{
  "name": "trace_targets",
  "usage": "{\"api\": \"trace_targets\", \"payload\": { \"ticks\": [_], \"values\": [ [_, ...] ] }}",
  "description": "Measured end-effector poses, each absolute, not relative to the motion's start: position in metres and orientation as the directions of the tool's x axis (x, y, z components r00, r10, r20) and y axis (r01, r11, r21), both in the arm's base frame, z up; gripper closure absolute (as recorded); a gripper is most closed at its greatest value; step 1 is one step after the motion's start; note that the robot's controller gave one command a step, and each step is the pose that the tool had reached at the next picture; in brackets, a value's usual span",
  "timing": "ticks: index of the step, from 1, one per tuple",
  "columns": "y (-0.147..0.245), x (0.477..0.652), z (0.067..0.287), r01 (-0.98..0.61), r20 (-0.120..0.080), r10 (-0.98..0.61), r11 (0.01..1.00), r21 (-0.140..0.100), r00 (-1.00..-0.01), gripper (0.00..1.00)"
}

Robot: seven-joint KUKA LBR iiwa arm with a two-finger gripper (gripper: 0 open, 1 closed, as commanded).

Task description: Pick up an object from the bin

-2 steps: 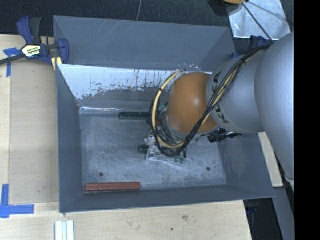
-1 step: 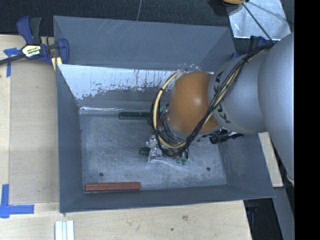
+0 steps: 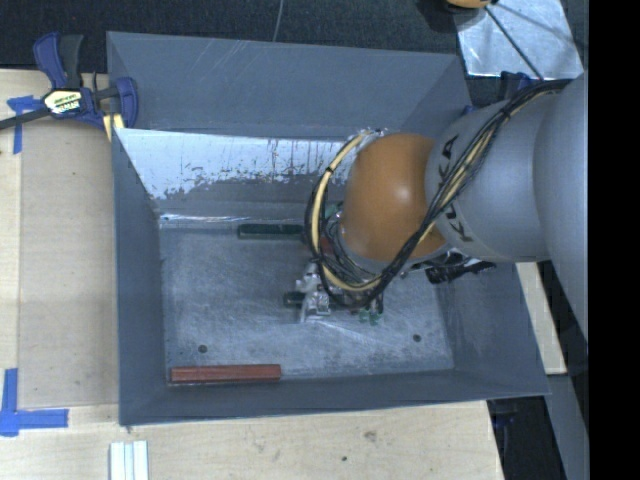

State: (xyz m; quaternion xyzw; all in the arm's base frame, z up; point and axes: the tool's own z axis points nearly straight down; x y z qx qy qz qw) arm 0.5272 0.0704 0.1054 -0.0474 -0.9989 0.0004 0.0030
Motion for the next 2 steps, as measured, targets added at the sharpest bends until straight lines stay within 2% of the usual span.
{"api": "trace_targets", "payload": {
  "ticks": [2],
  "values": [
    [0.070,0.530,0.142,0.095,-0.006,0.095,0.995,0.001,-0.995,1.00]
  ]
}}
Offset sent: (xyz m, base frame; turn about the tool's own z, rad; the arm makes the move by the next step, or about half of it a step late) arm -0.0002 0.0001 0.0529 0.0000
